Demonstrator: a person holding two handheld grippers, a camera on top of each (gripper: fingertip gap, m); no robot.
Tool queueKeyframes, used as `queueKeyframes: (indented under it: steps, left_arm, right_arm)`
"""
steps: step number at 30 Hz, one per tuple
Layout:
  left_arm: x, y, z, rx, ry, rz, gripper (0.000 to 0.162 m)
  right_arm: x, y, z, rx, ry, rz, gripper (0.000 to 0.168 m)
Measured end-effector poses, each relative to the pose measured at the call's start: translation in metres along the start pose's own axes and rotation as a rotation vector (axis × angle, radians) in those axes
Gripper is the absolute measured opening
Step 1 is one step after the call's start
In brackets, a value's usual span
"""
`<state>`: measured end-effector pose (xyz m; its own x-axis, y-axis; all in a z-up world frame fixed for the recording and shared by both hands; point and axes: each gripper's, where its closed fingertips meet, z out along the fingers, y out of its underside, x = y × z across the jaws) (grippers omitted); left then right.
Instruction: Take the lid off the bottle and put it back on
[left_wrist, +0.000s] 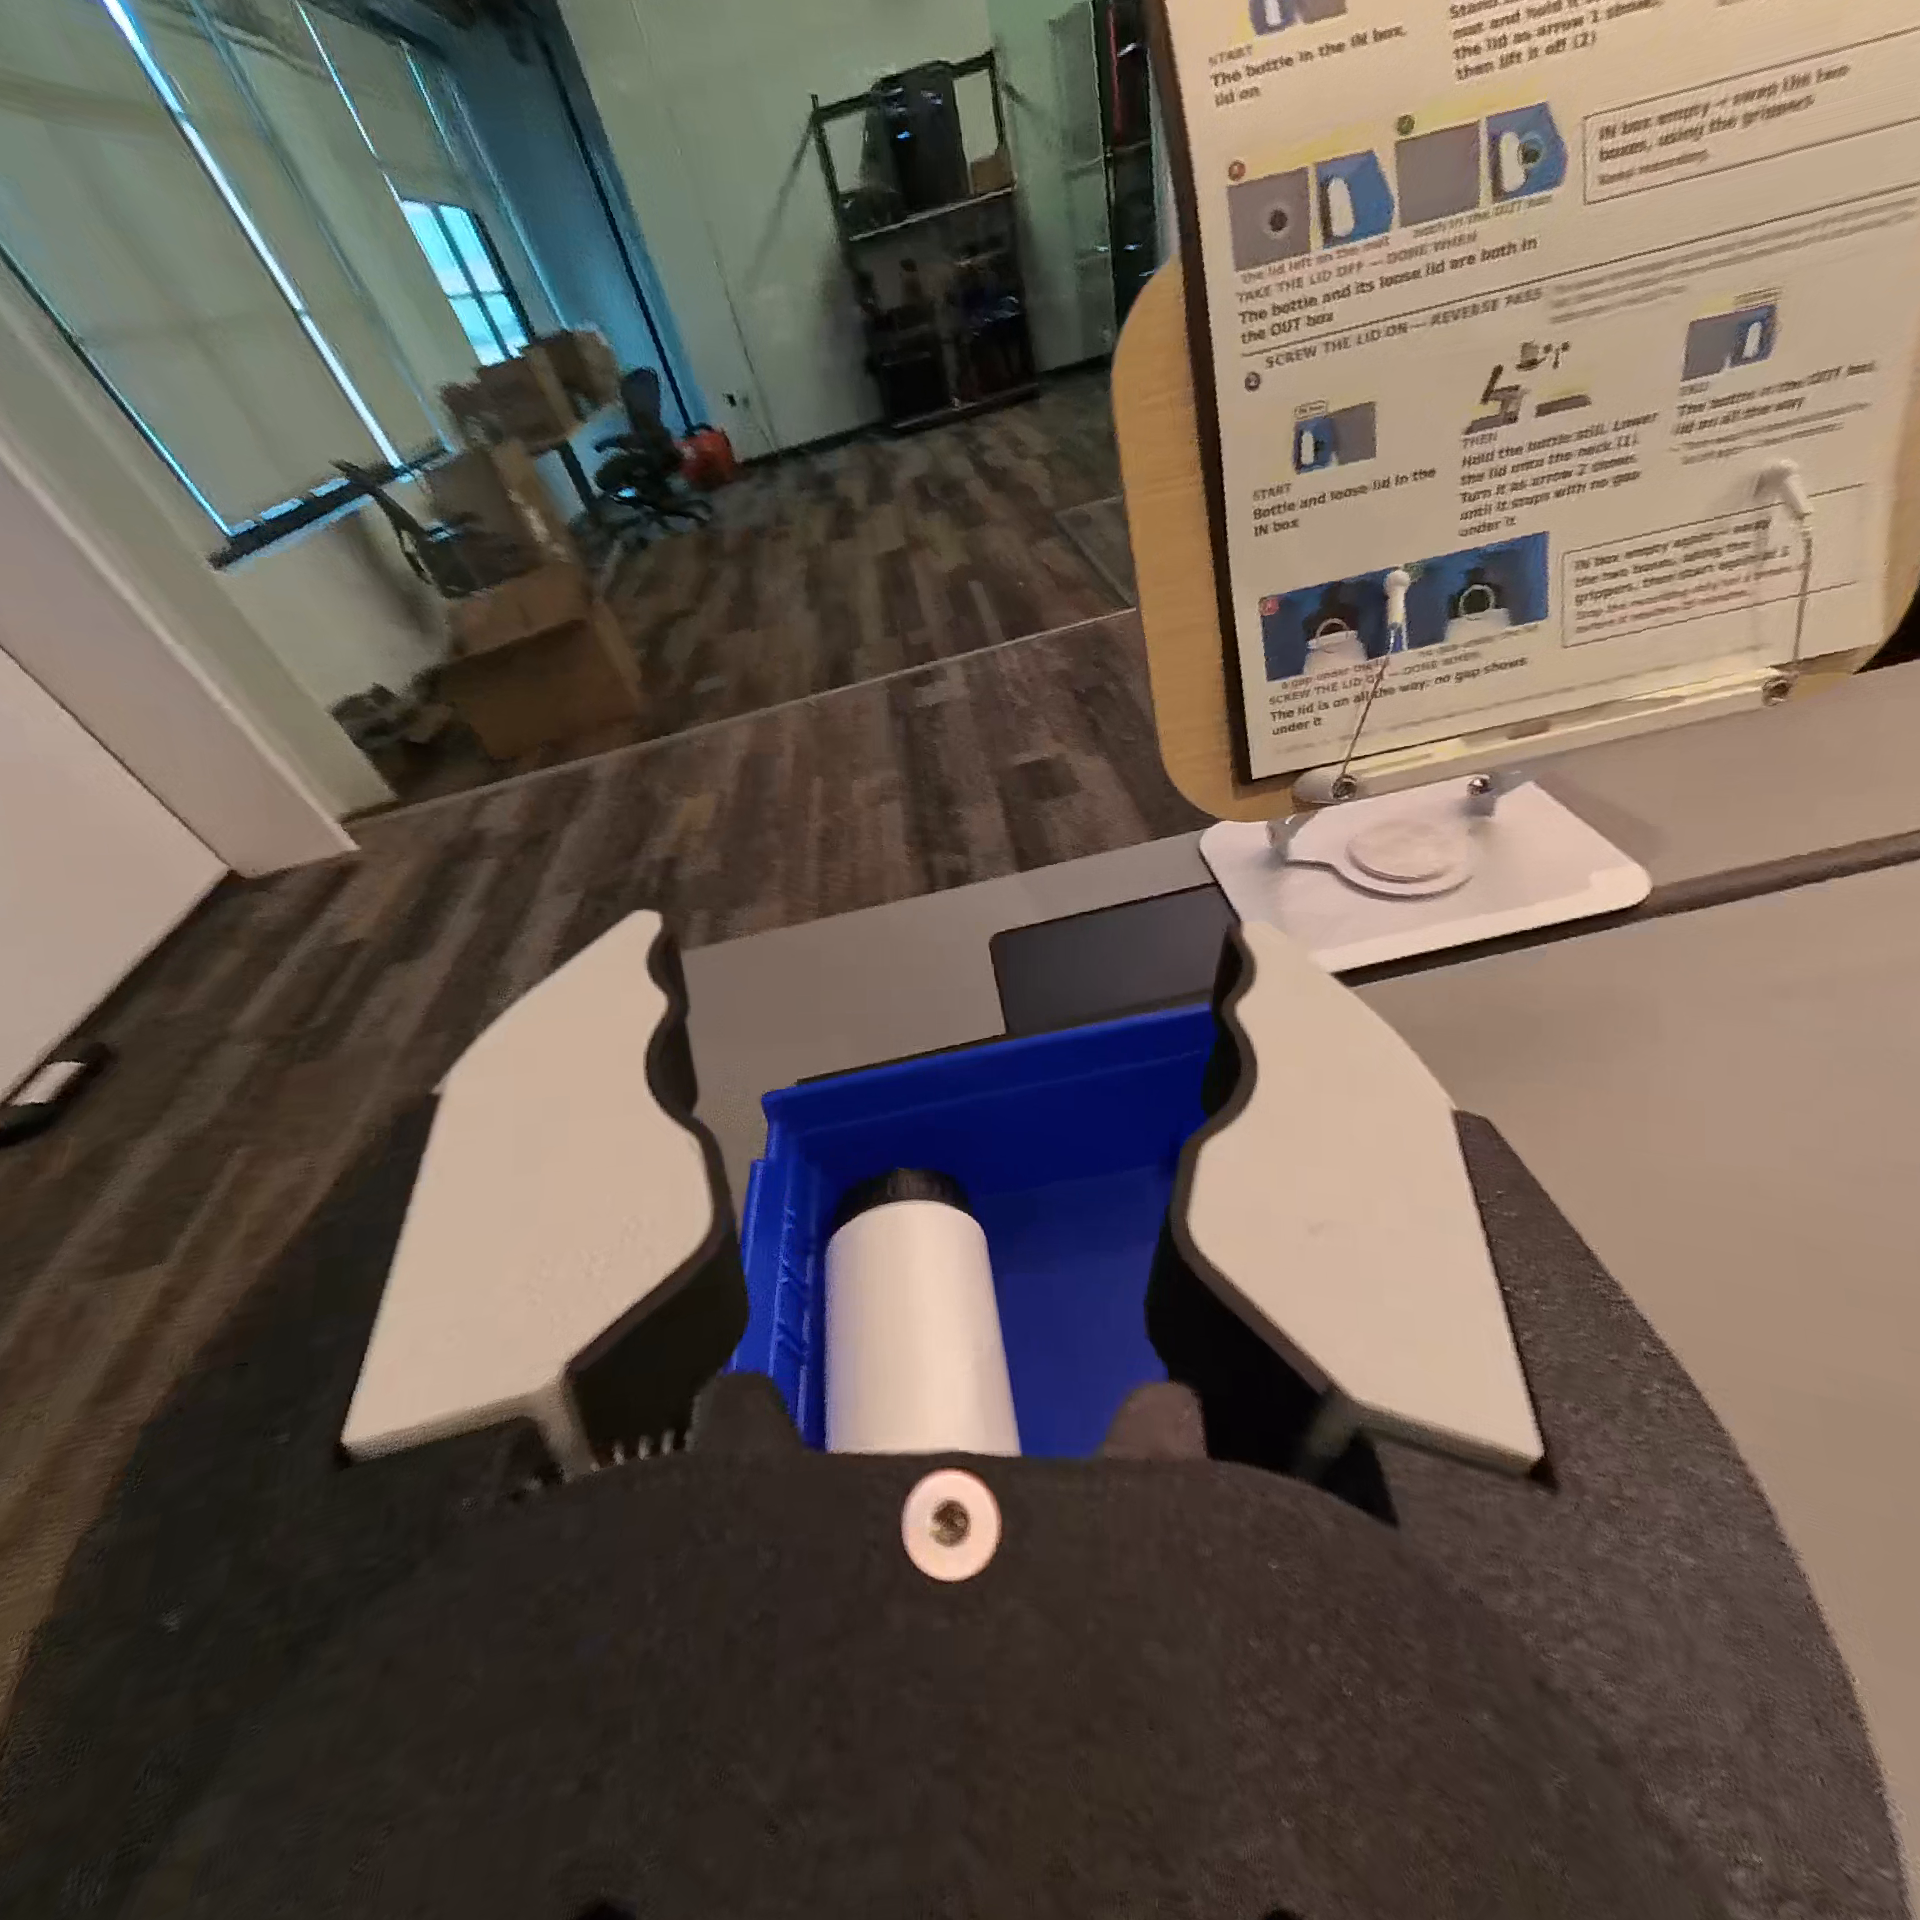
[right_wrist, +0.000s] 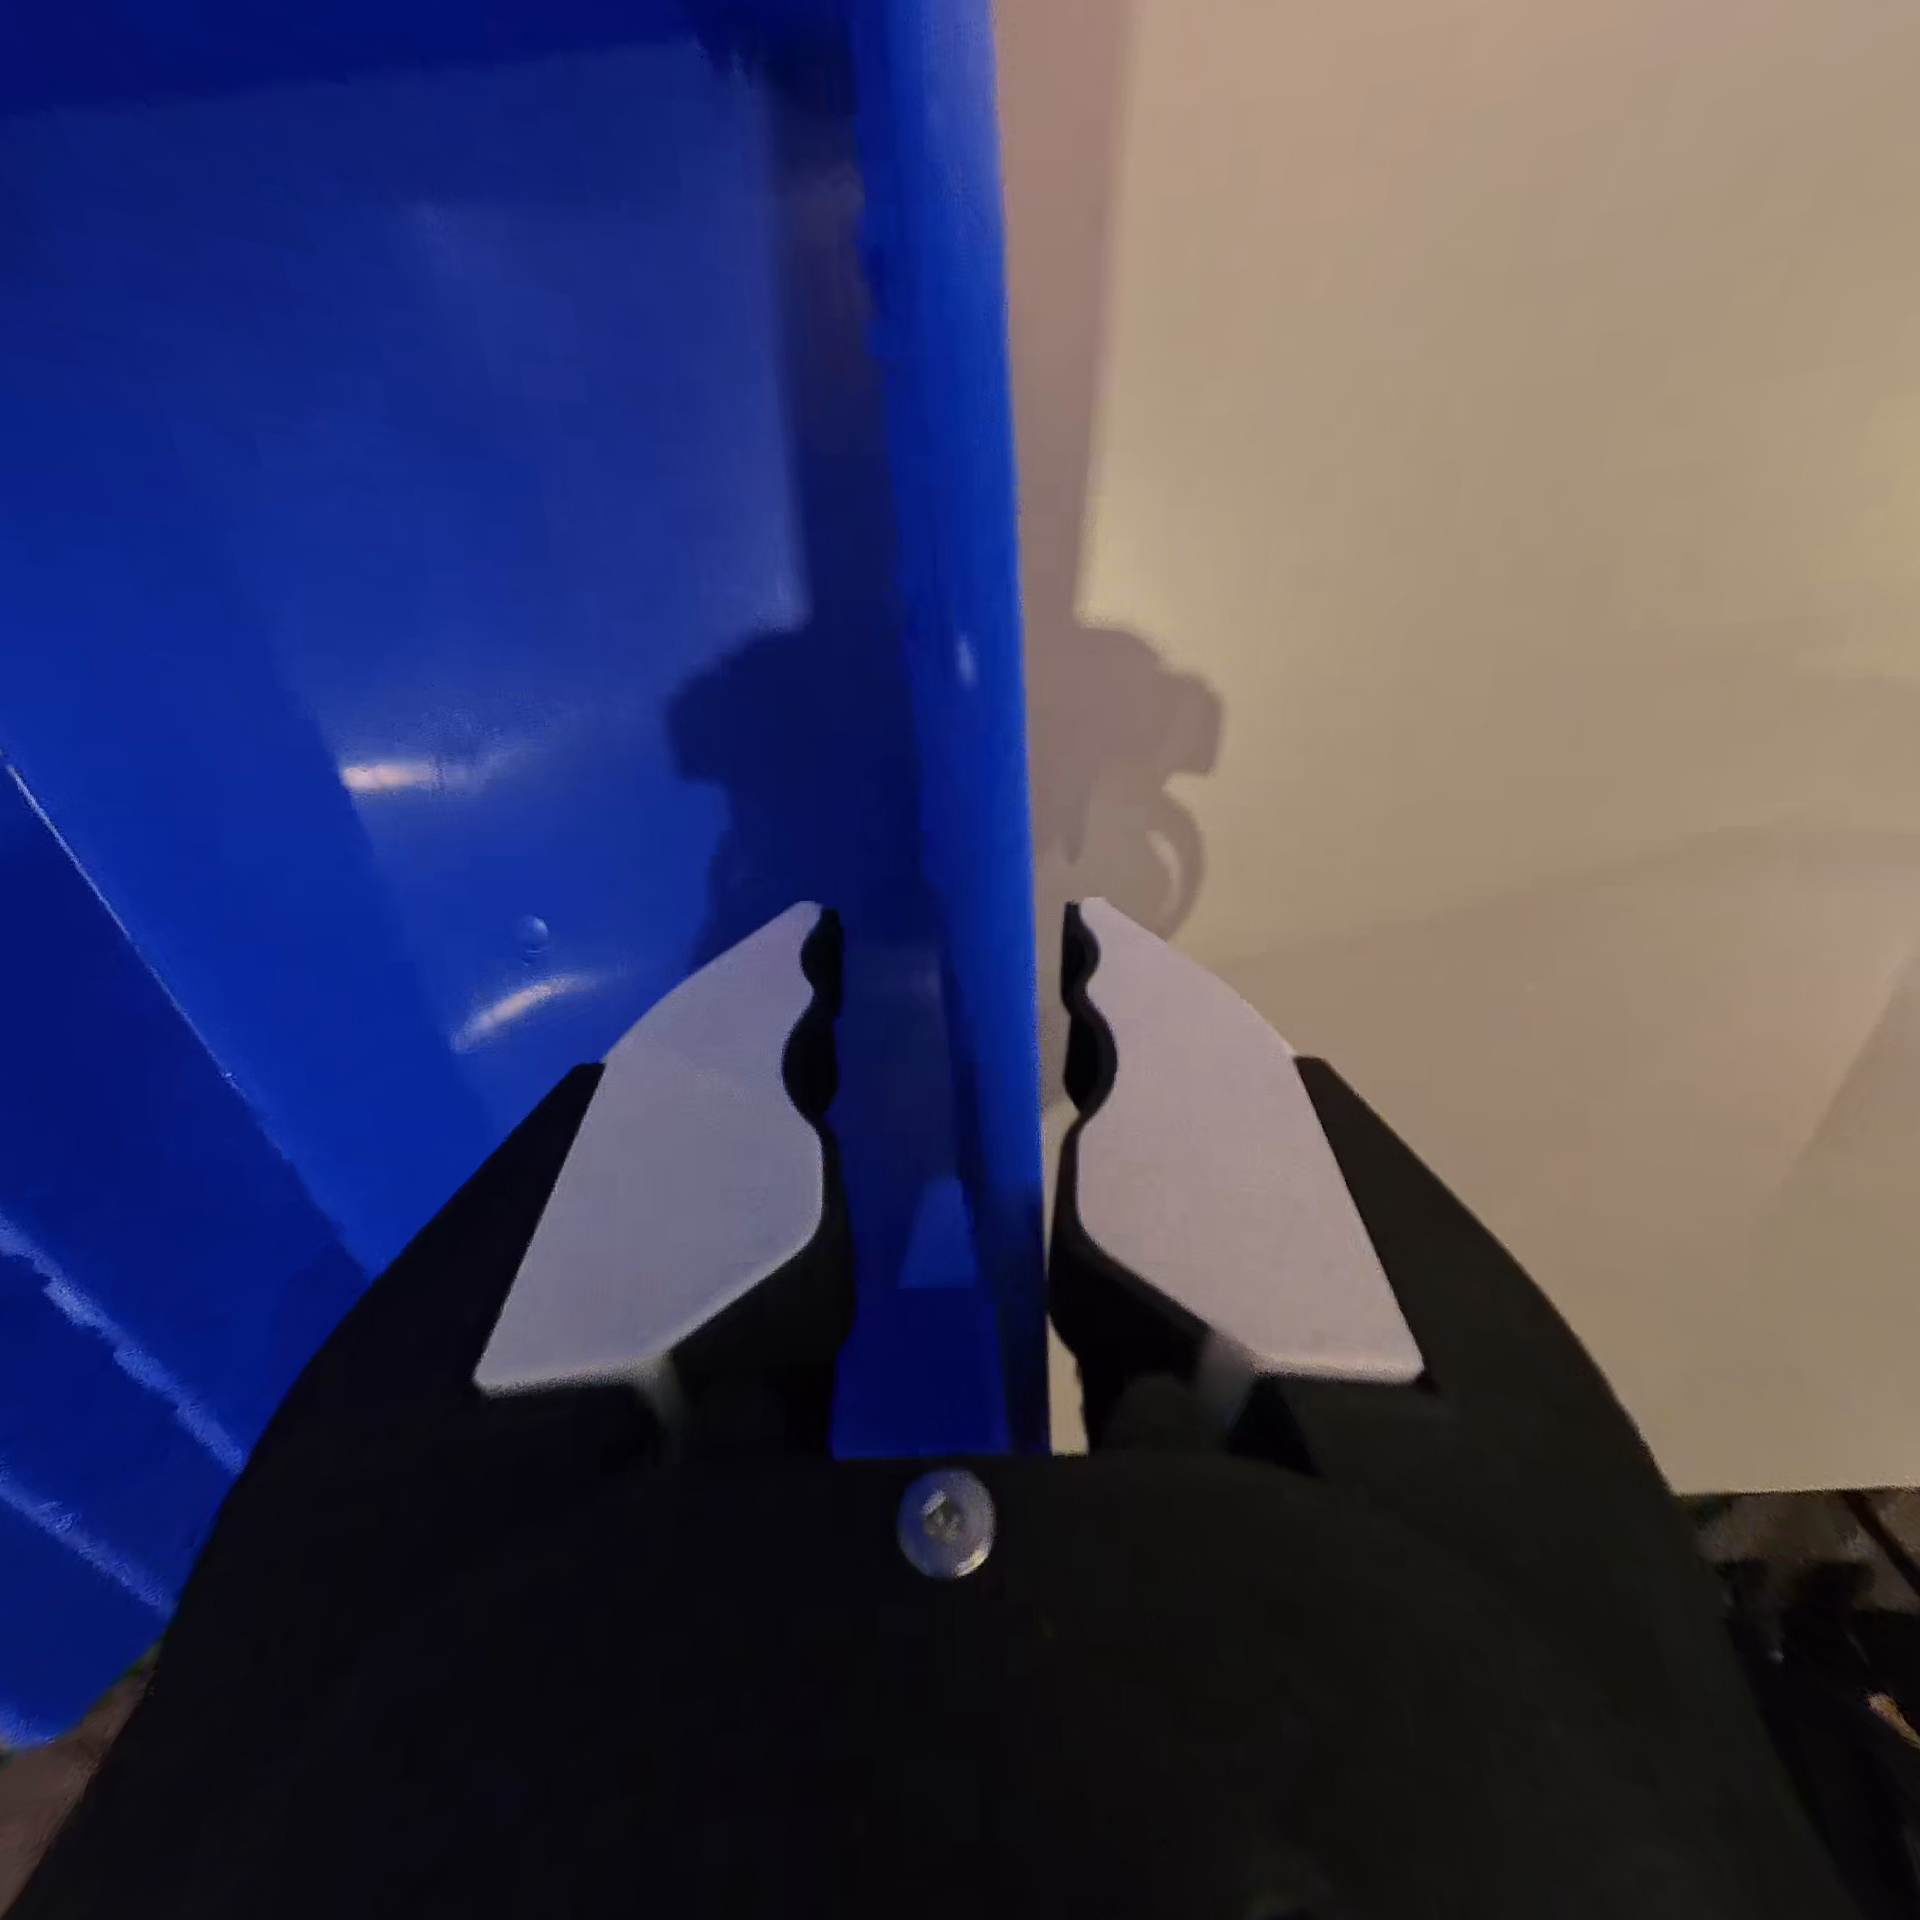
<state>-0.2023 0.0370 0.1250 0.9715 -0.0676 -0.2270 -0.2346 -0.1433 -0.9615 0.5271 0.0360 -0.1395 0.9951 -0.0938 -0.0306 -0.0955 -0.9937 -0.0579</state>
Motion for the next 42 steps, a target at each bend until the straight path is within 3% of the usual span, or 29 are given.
queueKeyframes:
  steps: [11, 23, 30, 35, 38, 42]
  left_arm:
    - [0.025, 0.001, 0.009, -0.026, -0.115, 0.088, 0.113]
    - [0.043, -0.034, -0.009, 0.137, -0.176, 0.112, 0.115]
    - [0.076, -0.050, -0.014, 0.192, -0.125, 0.107, 0.125]
    - [0.133, -0.058, -0.011, 0.161, 0.111, -0.039, 0.133]
    - [0.167, -0.064, -0.011, 0.109, 0.182, -0.058, 0.146]
    - [0.206, -0.074, -0.015, 0.092, 0.207, -0.027, 0.146]
  right_arm:
    - [-0.016, -0.019, -0.084, 0.557, 0.117, -0.175, 0.047]
    - [-0.075, 0.011, -0.150, 0.877, 0.183, -0.362, 0.052]
    - [-0.130, 0.026, -0.218, 1.178, 0.200, -0.423, 0.073]
    - [-0.196, 0.050, -0.289, 1.492, 0.222, -0.489, 0.091]
    - [-0.243, 0.059, -0.310, 1.520, 0.155, -0.509, 0.106]
    - [-0.295, 0.051, -0.313, 1.468, 0.097, -0.511, 0.126]
